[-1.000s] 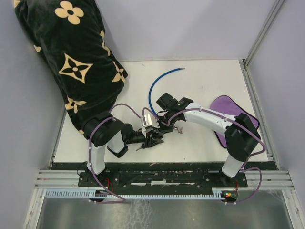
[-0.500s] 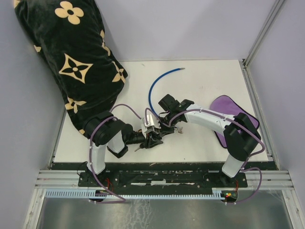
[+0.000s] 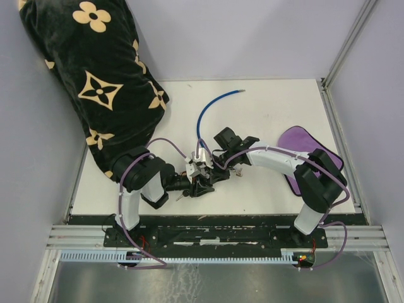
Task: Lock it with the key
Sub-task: Lock the lock.
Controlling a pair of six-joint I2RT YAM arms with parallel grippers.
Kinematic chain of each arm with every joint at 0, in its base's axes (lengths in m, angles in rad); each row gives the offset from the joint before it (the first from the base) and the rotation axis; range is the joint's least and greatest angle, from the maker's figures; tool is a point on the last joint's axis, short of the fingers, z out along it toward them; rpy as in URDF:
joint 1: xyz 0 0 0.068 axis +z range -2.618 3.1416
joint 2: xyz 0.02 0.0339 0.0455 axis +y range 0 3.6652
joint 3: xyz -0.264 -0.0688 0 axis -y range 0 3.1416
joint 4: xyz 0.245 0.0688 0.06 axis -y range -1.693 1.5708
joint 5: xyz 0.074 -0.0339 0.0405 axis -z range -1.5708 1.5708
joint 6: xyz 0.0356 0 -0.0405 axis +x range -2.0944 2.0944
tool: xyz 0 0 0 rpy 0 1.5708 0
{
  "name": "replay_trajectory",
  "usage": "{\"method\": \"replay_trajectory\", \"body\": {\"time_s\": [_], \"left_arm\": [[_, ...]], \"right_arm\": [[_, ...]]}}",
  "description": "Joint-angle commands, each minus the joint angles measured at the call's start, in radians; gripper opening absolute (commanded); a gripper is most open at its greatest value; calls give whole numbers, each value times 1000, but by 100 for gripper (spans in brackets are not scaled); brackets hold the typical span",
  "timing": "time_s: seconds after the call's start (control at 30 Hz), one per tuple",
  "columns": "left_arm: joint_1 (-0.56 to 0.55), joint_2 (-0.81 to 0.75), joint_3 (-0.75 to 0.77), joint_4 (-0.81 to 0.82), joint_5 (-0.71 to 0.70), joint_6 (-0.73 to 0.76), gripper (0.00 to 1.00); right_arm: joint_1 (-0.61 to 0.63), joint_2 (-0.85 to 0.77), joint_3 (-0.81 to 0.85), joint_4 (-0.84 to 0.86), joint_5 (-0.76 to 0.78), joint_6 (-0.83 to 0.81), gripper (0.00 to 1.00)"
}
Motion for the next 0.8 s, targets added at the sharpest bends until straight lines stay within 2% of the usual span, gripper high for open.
{"method": "replay_trajectory", "body": {"time_s": [0.0, 0.3, 0.4, 0.5, 0.6, 0.77], "left_arm": [[1, 55, 35, 180, -174, 57, 3], [1, 69, 37, 180, -174, 52, 3], [1, 74, 35, 179, -175, 55, 3], [2, 76, 24, 180, -175, 58, 3], [6, 71, 15, 180, -172, 57, 3], [15, 77, 16, 180, -168, 54, 3]], "right_arm": [[95, 82, -76, 203, -314, 134, 2], [105, 77, -139, 234, -288, 118, 2], [92, 85, -94, 165, -268, 93, 2], [22, 74, -18, 63, -268, 78, 3], [-61, 41, 7, -3, -279, 63, 22], [-158, -35, 16, -61, -295, 25, 43]]}}
